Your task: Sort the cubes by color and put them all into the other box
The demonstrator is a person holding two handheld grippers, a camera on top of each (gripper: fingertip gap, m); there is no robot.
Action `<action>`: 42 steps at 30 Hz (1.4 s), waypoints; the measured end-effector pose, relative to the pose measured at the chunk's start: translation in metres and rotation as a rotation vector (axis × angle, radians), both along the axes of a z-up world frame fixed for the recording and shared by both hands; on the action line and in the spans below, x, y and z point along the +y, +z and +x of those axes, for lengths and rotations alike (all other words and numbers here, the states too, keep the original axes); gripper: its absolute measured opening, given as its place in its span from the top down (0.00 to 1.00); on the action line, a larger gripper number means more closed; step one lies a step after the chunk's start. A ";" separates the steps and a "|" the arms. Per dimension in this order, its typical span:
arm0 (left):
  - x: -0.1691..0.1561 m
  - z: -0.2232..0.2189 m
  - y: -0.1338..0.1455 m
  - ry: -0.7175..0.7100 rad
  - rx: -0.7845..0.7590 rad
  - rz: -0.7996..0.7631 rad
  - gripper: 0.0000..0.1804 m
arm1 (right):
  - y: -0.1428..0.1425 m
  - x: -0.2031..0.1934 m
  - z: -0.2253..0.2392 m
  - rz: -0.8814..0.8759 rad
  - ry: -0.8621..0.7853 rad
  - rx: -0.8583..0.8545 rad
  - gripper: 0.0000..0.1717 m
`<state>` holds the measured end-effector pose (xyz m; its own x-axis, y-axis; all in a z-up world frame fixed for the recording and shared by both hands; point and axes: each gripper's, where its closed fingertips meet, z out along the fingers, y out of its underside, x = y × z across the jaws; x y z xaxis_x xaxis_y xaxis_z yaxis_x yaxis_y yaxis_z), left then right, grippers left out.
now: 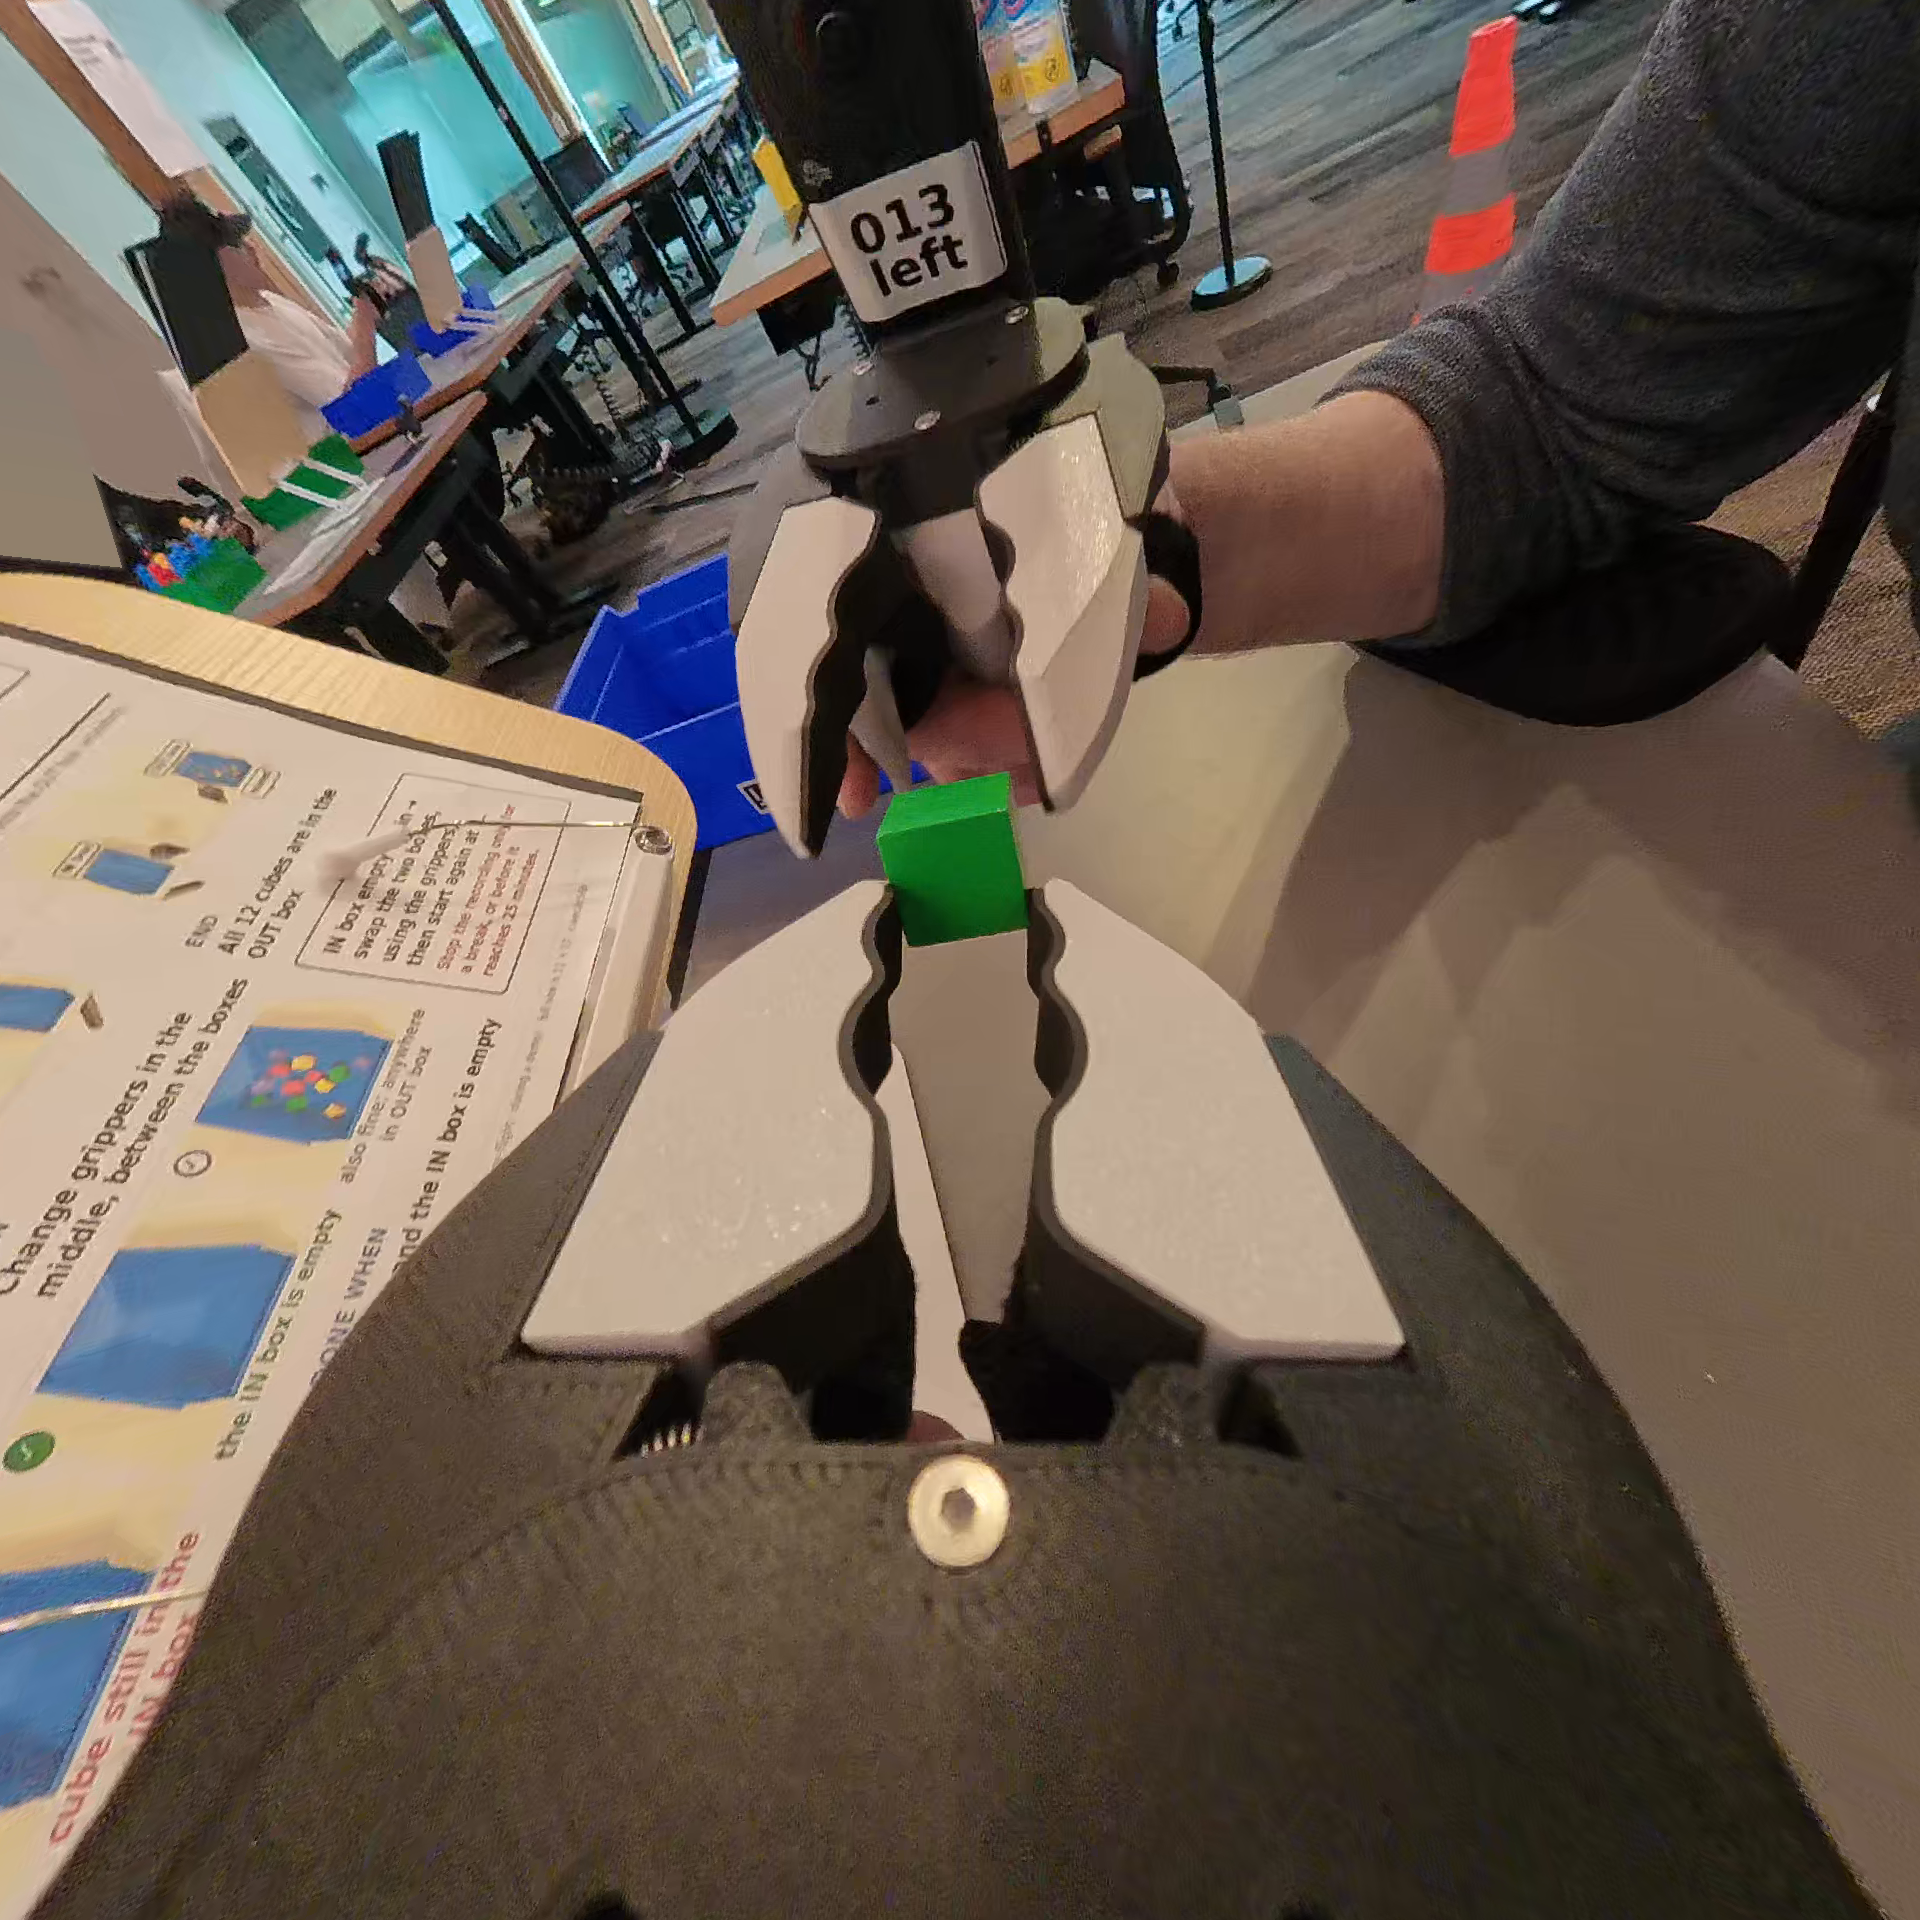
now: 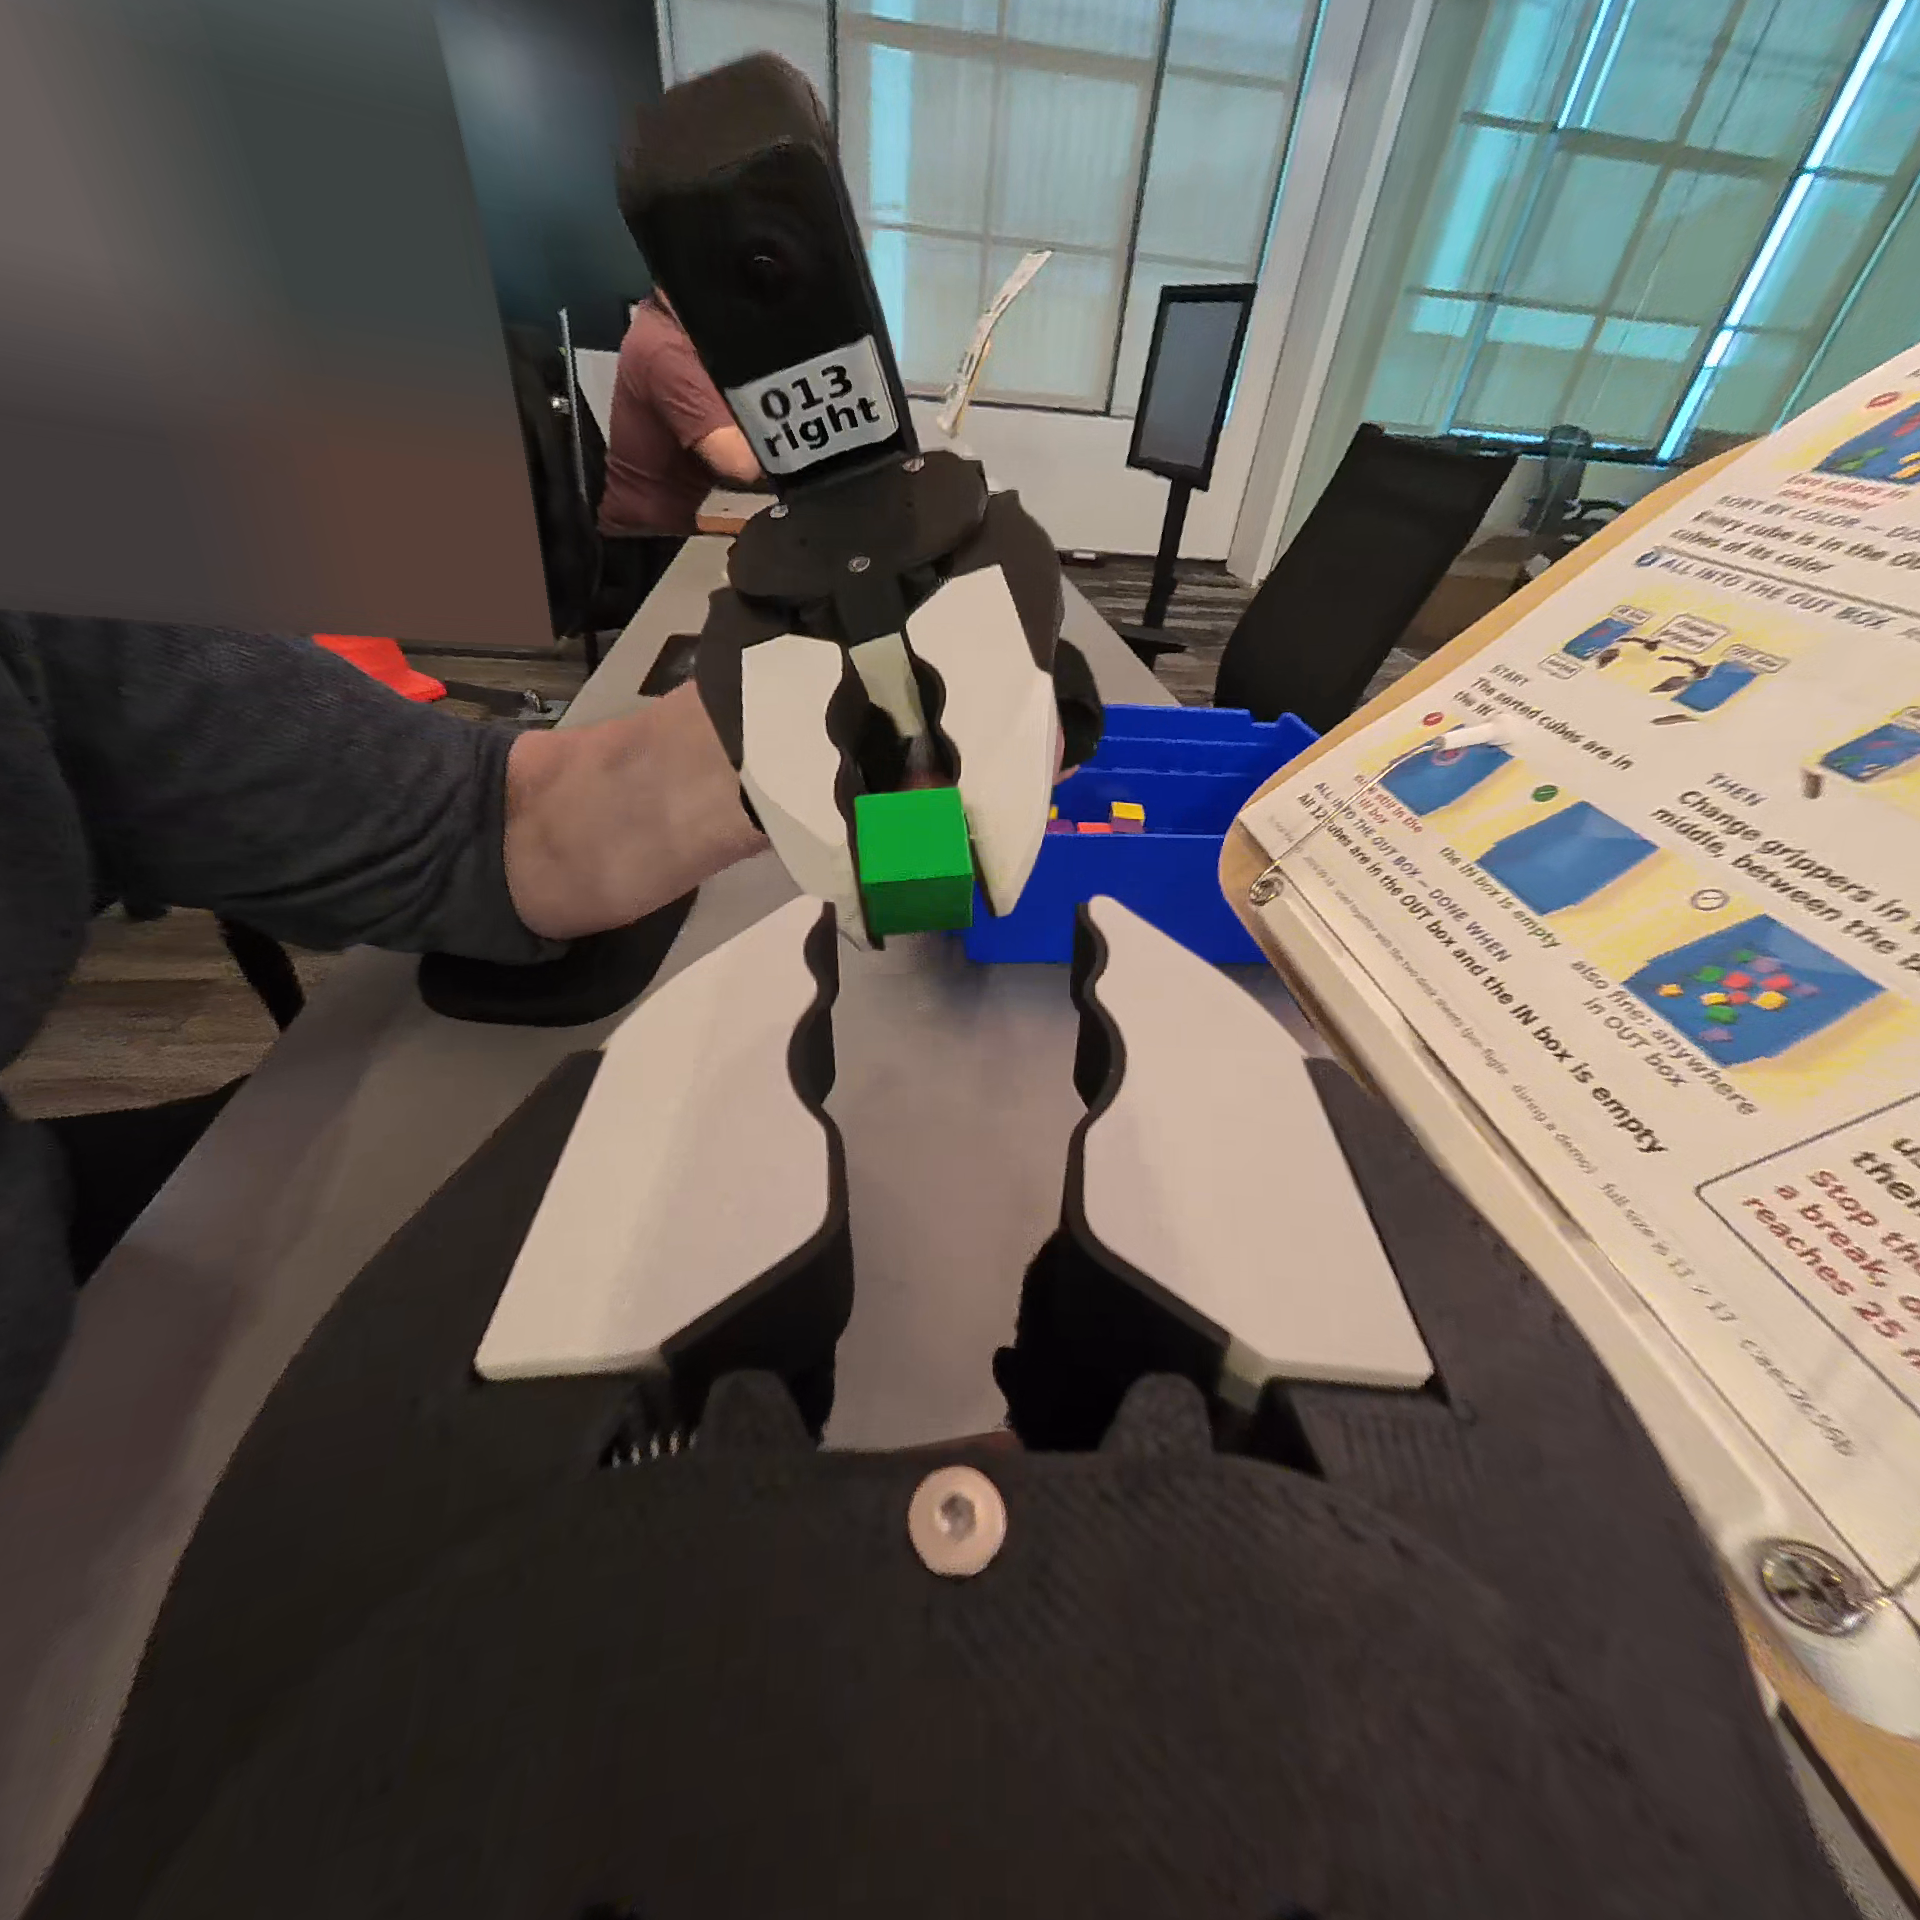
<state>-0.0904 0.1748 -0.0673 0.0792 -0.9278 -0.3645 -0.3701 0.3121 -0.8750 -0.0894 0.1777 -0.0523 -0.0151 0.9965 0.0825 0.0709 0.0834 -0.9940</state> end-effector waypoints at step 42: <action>0.011 -0.017 0.044 0.108 -0.198 0.058 1.00 | 0.054 0.062 0.116 0.161 -0.310 -0.088 0.87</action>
<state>-0.1070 0.1856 -0.0232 0.2521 -0.8881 -0.3844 -0.2273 0.3317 -0.9156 0.0266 0.2401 0.0012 0.2717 0.9291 0.2510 0.2021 0.1999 -0.9588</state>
